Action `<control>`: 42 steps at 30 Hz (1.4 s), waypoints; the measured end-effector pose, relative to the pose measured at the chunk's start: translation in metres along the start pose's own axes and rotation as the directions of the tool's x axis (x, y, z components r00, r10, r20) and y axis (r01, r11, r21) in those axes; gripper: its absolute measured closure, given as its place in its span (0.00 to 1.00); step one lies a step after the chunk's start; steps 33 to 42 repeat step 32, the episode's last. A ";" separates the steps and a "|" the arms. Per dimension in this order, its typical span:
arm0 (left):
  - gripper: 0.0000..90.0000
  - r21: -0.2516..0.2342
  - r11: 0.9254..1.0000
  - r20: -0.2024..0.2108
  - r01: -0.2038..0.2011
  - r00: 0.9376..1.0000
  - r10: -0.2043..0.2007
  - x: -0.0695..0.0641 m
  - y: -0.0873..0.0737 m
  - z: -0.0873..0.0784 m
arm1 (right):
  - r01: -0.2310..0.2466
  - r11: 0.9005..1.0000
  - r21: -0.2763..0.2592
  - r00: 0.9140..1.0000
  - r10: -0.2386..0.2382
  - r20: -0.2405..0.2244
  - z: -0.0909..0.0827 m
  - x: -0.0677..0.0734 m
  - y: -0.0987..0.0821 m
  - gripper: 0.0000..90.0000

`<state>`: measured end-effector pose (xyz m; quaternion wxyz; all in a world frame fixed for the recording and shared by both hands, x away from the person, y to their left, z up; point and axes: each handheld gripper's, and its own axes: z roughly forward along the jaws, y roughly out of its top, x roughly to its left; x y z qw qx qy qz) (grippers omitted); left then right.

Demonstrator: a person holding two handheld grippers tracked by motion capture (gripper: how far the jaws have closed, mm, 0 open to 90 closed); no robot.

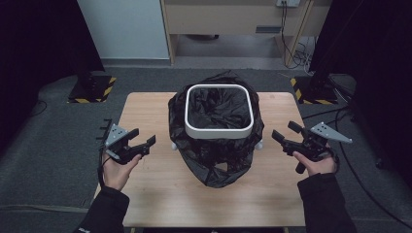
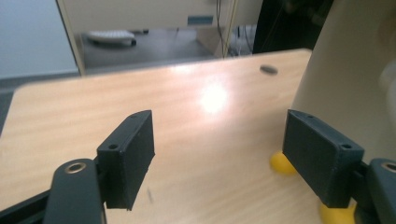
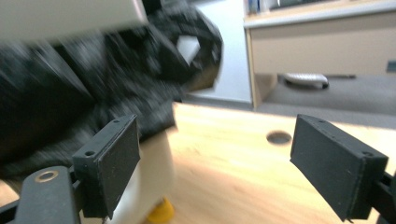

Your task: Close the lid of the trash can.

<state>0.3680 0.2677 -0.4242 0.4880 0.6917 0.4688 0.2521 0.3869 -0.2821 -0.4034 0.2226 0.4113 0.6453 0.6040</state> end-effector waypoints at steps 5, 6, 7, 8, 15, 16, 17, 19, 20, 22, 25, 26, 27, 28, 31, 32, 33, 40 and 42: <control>0.25 0.073 0.997 -0.004 0.012 1.000 -0.011 0.004 -0.023 0.007 | -0.002 0.998 0.063 1.000 0.000 0.028 0.006 -0.008 -0.019 0.17; 0.25 0.094 0.996 -0.006 0.011 1.000 -0.011 0.005 -0.027 0.010 | -0.004 0.997 0.078 0.999 0.001 0.034 0.007 -0.009 -0.024 0.17; 0.24 0.105 0.994 -0.007 0.011 1.000 -0.010 0.005 -0.029 0.011 | -0.002 0.995 0.101 0.999 -0.003 0.041 0.009 -0.012 -0.029 0.17; 0.24 0.121 0.993 -0.006 0.010 1.000 -0.009 0.006 -0.032 0.014 | 0.000 0.994 0.110 0.999 -0.005 0.046 0.009 -0.013 -0.032 0.17; 0.22 0.240 0.971 -0.014 -0.015 1.000 0.019 0.017 -0.053 0.027 | -0.008 0.979 0.201 0.995 -0.013 0.103 0.011 -0.031 -0.058 0.16; 0.22 0.259 0.966 -0.019 -0.012 1.000 0.018 0.019 -0.057 0.028 | -0.014 0.976 0.215 0.994 -0.010 0.111 0.011 -0.034 -0.062 0.15; 0.21 0.278 0.960 -0.024 -0.013 0.999 0.021 0.021 -0.060 0.029 | -0.017 0.973 0.229 0.993 -0.011 0.119 0.011 -0.036 -0.065 0.15; 0.21 0.323 0.946 -0.035 -0.023 0.999 0.036 0.026 -0.066 0.031 | -0.020 0.965 0.260 0.990 -0.016 0.137 0.010 -0.041 -0.072 0.15; 0.21 0.348 0.937 -0.041 -0.028 0.998 0.045 0.028 -0.068 0.032 | -0.023 0.962 0.273 0.989 -0.018 0.147 0.010 -0.043 -0.075 0.15; 0.21 0.386 0.922 -0.054 -0.033 0.997 0.058 0.033 -0.072 0.033 | -0.023 0.950 0.310 0.987 -0.029 0.161 0.010 -0.049 -0.081 0.15; 0.20 0.409 0.913 -0.068 -0.019 0.996 0.051 0.040 -0.075 0.033 | -0.031 0.932 0.361 0.982 -0.040 0.187 0.010 -0.056 -0.091 0.15; 0.19 0.416 0.909 -0.070 -0.019 0.996 0.053 0.041 -0.076 0.033 | -0.032 0.920 0.390 0.979 -0.049 0.197 0.010 -0.059 -0.095 0.15; 0.19 0.420 0.907 -0.072 -0.017 0.996 0.052 0.042 -0.077 0.034 | -0.031 0.911 0.412 0.977 -0.059 0.204 0.010 -0.061 -0.099 0.15; 0.19 0.427 0.904 -0.074 -0.015 0.996 0.052 0.044 -0.078 0.034 | -0.034 0.903 0.429 0.976 -0.063 0.210 0.010 -0.063 -0.101 0.14; 0.18 0.452 0.892 -0.075 -0.012 0.996 0.051 0.046 -0.082 0.036 | -0.034 0.879 0.476 0.971 -0.084 0.224 0.010 -0.069 -0.107 0.14; 0.17 0.459 0.889 -0.072 -0.014 0.996 0.053 0.047 -0.083 0.037 | -0.043 0.876 0.481 0.970 -0.078 0.231 0.010 -0.070 -0.108 0.13; 0.17 0.459 0.889 -0.072 -0.014 0.996 0.053 0.047 -0.083 0.037 | -0.043 0.876 0.481 0.970 -0.078 0.231 0.010 -0.070 -0.108 0.13; 0.17 0.459 0.889 -0.072 -0.014 0.996 0.053 0.047 -0.083 0.037 | -0.043 0.876 0.481 0.970 -0.078 0.231 0.010 -0.070 -0.108 0.13; 0.17 0.459 0.889 -0.072 -0.014 0.996 0.053 0.047 -0.083 0.037 | -0.043 0.876 0.481 0.970 -0.078 0.231 0.010 -0.070 -0.108 0.13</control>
